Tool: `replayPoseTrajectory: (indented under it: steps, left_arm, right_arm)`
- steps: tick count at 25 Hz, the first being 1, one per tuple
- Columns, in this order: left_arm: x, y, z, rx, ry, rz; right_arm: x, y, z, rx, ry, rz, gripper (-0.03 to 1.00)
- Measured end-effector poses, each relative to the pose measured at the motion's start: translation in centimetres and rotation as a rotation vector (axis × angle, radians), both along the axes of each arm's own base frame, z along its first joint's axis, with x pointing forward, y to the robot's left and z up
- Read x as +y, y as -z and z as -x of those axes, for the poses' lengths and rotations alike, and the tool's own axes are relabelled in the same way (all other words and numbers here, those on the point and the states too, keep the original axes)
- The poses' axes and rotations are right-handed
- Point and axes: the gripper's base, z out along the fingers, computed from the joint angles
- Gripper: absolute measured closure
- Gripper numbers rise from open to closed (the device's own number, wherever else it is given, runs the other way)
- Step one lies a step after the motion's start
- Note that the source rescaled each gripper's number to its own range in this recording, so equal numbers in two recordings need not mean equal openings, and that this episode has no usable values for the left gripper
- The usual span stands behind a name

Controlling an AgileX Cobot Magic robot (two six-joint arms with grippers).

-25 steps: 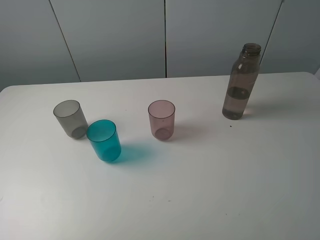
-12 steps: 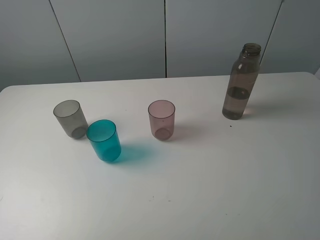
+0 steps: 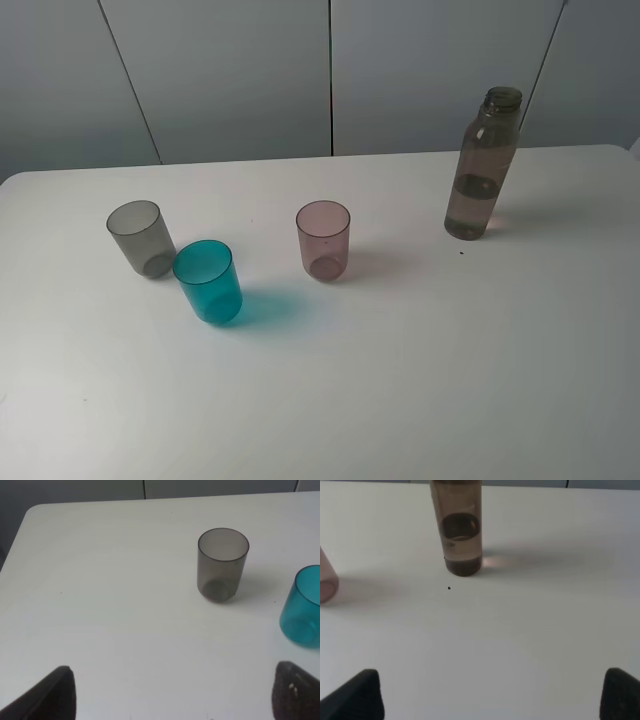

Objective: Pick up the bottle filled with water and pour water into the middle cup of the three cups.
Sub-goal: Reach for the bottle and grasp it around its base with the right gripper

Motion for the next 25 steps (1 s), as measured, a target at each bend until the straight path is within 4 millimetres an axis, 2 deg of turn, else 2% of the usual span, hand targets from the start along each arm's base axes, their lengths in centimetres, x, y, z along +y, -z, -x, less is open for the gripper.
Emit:
replayPoseTrajectory:
  steps: [3,5,12,15,19,25]
  left_arm:
    - [0.0,0.0,0.0,0.0,0.0,0.0]
    - [0.0,0.0,0.0,0.0,0.0,0.0]
    - [0.0,0.0,0.0,0.0,0.0,0.0]
    - [0.0,0.0,0.0,0.0,0.0,0.0]
    - [0.0,0.0,0.0,0.0,0.0,0.0]
    - [0.0,0.0,0.0,0.0,0.0,0.0]
  right_arm:
    - [0.3,-2.3,-2.5,0.005,-0.002,0.003,0.19]
    - [0.4,-3.1,-4.5,-0.001,-0.005,0.008,0.19]
    - [1.3,-2.8,-11.8,-0.046,-0.012,-0.017,0.19]
    - [2.2,-1.7,-14.5,-0.032,-0.054,-0.014,0.19]
    - [4.5,0.4,-17.1,0.033,-0.159,0.002,0.19]
    - [5.9,5.0,-20.2,0.205,-0.174,-0.007,0.19]
